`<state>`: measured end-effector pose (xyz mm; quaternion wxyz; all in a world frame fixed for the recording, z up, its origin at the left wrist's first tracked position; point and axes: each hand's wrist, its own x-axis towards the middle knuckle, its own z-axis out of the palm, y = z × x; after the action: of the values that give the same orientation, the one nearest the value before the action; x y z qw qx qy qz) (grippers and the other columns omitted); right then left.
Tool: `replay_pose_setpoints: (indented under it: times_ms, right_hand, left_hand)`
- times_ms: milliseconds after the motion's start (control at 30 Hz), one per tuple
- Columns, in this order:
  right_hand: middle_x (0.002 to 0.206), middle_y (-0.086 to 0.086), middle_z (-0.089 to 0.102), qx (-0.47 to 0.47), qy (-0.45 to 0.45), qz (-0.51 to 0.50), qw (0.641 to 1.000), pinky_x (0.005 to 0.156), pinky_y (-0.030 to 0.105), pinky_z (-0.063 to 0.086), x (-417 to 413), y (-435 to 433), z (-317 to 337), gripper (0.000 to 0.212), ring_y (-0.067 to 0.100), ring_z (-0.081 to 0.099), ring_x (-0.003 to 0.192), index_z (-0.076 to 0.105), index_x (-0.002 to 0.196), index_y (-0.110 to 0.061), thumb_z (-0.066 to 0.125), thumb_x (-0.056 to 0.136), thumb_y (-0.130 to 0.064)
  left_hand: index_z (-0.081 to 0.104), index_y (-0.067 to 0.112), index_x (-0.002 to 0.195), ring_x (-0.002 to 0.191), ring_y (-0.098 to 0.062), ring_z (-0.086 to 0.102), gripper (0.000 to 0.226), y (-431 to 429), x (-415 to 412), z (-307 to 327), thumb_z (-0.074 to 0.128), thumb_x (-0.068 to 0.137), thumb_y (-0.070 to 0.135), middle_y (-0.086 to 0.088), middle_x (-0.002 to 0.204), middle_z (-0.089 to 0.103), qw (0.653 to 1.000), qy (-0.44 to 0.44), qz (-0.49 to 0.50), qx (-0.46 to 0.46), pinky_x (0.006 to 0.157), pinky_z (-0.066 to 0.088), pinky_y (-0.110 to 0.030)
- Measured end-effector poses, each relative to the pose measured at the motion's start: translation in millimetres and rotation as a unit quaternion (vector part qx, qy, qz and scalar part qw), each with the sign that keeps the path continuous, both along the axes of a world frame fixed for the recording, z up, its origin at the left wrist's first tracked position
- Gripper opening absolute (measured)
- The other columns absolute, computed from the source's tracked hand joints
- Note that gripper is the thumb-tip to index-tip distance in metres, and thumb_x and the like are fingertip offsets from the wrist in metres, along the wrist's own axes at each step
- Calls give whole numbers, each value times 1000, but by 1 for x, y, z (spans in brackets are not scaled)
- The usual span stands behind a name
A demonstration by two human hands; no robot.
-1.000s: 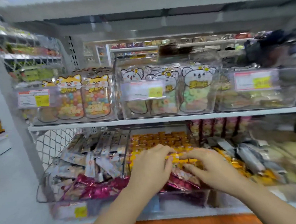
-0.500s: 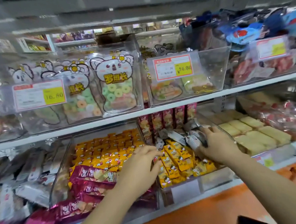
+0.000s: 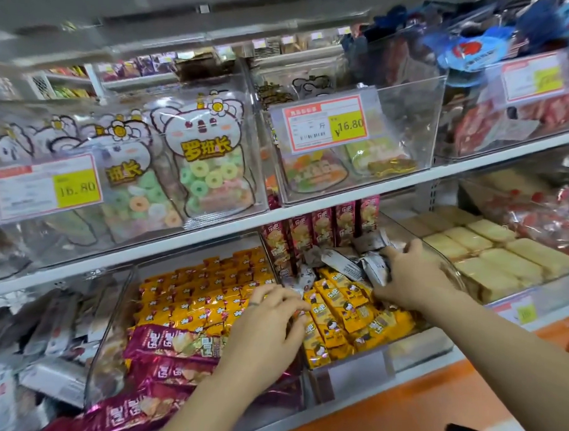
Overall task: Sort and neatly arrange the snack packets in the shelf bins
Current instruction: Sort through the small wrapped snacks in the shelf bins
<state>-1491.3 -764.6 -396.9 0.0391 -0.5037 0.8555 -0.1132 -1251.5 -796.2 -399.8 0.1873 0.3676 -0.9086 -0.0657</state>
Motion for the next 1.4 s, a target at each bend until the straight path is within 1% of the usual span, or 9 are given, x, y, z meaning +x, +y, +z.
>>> replay_pose_setpoints:
  times_ms: [333, 500, 700, 833, 1000, 1100, 1233, 1300, 1400]
  right_hand:
    - [133, -4, 36, -179, 51, 176, 967, 68, 32, 51, 12, 24, 24, 71, 20, 54, 105, 38, 139, -28, 70, 76, -38]
    - [128, -2, 40, -289, 111, 304, 901, 56, 18, 42, 53, 38, 39, 76, 19, 61, 92, 47, 133, -21, 79, 64, -32]
    - [132, 3, 41, -309, 132, 420, 843, 57, 17, 45, 137, 41, 46, 74, 14, 54, 98, 44, 137, -19, 75, 72, -37]
    - [132, 3, 41, -316, 131, 474, 812, 72, 23, 51, 196, 35, 44, 68, 18, 53, 108, 45, 134, -20, 64, 73, -44]
    - [133, 2, 37, -344, 79, 547, 759, 87, 28, 47, 270, 17, 45, 71, 23, 50, 112, 45, 130, -18, 75, 68, -35]
    - [133, 4, 40, -350, 76, 581, 731, 91, 31, 45, 311, 3, 49, 74, 24, 47, 115, 43, 131, -19, 79, 67, -30]
    - [134, 12, 46, -355, 59, 604, 711, 91, 37, 48, 356, -21, 50, 77, 26, 45, 120, 38, 135, -19, 79, 71, -29]
    - [133, 11, 46, -345, 35, 607, 716, 94, 36, 46, 376, -35, 46, 79, 23, 42, 122, 35, 137, -19, 78, 72, -31]
    - [140, 6, 41, -277, 2, 554, 785, 107, 32, 35, 385, -53, 36, 80, 18, 33, 129, 27, 144, -22, 73, 79, -33]
  left_hand:
    - [51, 39, 125, 123, 4, 28, 30, 3, 2, 9, 43, 96, 37, 25, 128, 40, 999, 42, -11, 8, 94, 31, -15]
    - [20, 48, 140, 125, 8, 29, 56, 17, 25, 29, 49, 94, 39, 26, 139, 24, 988, 151, -17, 17, 98, 29, -13]
    - [-6, 69, 126, 119, 31, 8, 89, 36, 85, 42, 66, 80, 45, 42, 136, -5, 973, 228, -11, 44, 81, 23, 10]
    - [12, 64, 126, 114, 36, -2, 83, 43, 144, 47, 73, 72, 47, 38, 140, -19, 983, 185, 5, -3, 79, 22, 11]
    - [29, 64, 122, 116, 28, 21, 77, 49, 219, 48, 79, 70, 37, 34, 137, 8, 977, 201, 49, -52, 84, 26, 7]
    - [30, 64, 119, 119, 22, 23, 72, 51, 259, 48, 73, 65, 43, 27, 130, 18, 967, 209, 107, -100, 87, 26, 4]
    - [38, 47, 120, 117, 21, 25, 65, 48, 299, 48, 69, 63, 44, 17, 117, 25, 951, 217, 160, -154, 92, 18, 6]
    - [42, 42, 119, 113, 21, 29, 65, 40, 319, 44, 77, 64, 33, 18, 114, 25, 940, 238, 182, -165, 92, 22, 3]
    - [44, 38, 120, 107, 9, 34, 70, 17, 338, 36, 82, 67, 14, 17, 113, 24, 922, 267, 248, -130, 93, 33, -9]
